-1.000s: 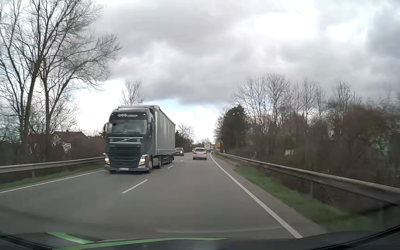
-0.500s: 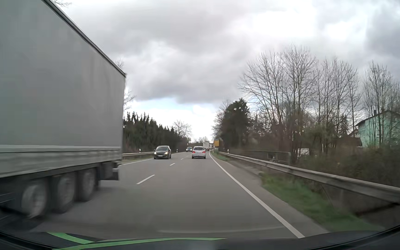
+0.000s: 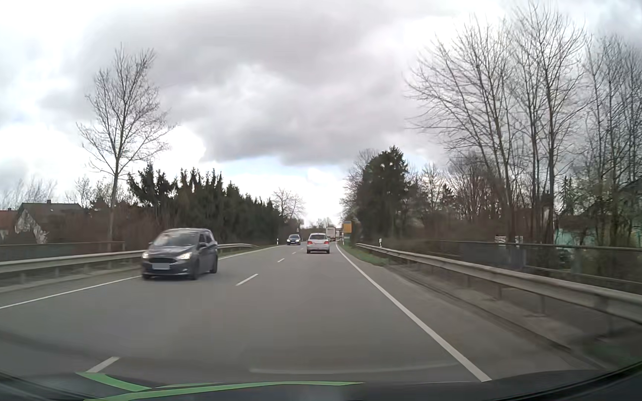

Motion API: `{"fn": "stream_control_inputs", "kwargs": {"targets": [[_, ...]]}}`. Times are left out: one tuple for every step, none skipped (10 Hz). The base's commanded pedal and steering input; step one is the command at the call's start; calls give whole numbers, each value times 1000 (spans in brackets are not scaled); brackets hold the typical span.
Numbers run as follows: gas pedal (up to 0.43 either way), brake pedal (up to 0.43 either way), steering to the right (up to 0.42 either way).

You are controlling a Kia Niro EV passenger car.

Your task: Follow the waypoints while adhering to traffic rules and regulations

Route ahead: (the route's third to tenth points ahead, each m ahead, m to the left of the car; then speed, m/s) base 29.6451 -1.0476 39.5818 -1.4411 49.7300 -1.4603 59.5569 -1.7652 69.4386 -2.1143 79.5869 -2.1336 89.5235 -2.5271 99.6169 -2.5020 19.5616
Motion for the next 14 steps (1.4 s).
{"fn": "stream_control_inputs", "kwargs": {"targets": [[28,0,2],[28,0,2],[28,0,3],[28,0,2],[39,0,3],[47,0,3],[47,0,2],[59,0,3],[79,0,3],[79,0,3],[79,0,2],[87,0,3],[87,0,2],[87,0,2]]}}
